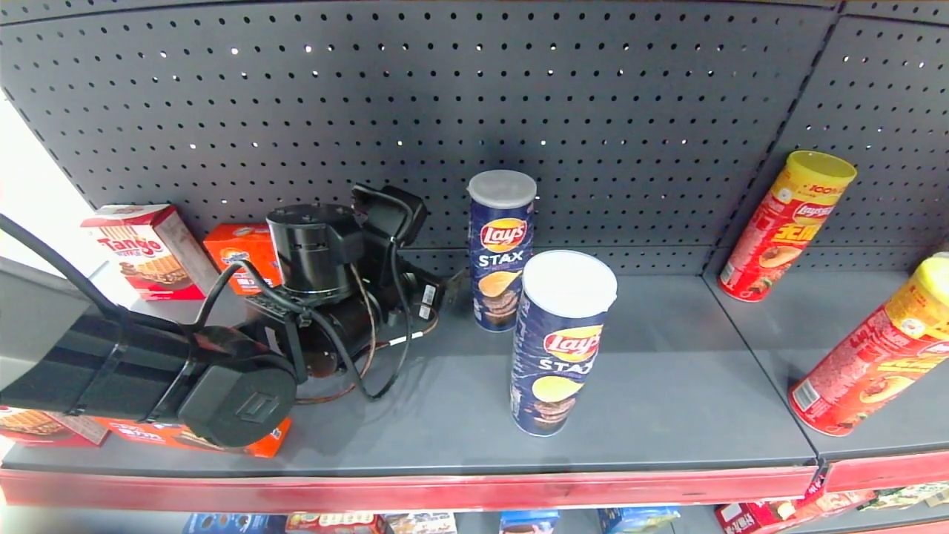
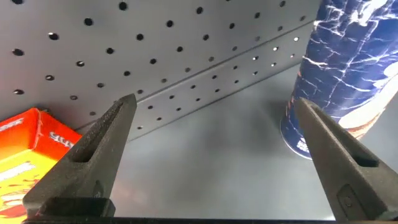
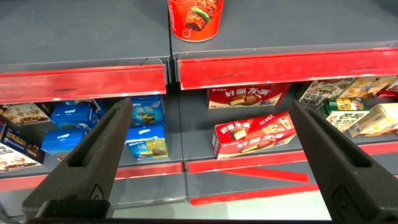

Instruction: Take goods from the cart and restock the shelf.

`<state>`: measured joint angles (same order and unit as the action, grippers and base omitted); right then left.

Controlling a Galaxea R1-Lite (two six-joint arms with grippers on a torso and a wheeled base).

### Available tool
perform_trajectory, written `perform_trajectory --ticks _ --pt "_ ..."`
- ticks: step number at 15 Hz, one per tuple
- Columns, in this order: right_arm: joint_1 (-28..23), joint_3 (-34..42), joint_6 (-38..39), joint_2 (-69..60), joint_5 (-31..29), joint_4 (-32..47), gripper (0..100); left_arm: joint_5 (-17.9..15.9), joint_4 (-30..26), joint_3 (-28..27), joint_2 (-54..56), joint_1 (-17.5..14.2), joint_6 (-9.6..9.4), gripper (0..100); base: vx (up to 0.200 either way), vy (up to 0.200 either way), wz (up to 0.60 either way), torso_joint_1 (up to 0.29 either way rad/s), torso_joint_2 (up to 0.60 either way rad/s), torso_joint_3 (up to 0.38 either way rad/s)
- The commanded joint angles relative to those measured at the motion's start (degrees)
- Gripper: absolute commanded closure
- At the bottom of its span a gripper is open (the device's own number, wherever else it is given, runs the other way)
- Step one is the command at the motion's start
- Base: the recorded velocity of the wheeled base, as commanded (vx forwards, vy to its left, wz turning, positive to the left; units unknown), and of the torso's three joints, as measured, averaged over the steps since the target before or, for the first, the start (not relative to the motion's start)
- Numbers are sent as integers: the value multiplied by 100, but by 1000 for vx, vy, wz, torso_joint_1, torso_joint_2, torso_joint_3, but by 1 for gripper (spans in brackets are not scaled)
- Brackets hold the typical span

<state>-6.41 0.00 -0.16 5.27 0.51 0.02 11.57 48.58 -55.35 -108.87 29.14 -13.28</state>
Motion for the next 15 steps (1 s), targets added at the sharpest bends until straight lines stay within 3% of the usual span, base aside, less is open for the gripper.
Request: perform_trajectory --ticks 1,15 --pt "0 0 -2 9 2 -2 0 3 11 -29 -108 48 0 0 0 0 0 0 0 0" --pt "0 0 -2 9 2 -2 0 38 2 -556 -705 84 9 0 0 0 0 0 0 0"
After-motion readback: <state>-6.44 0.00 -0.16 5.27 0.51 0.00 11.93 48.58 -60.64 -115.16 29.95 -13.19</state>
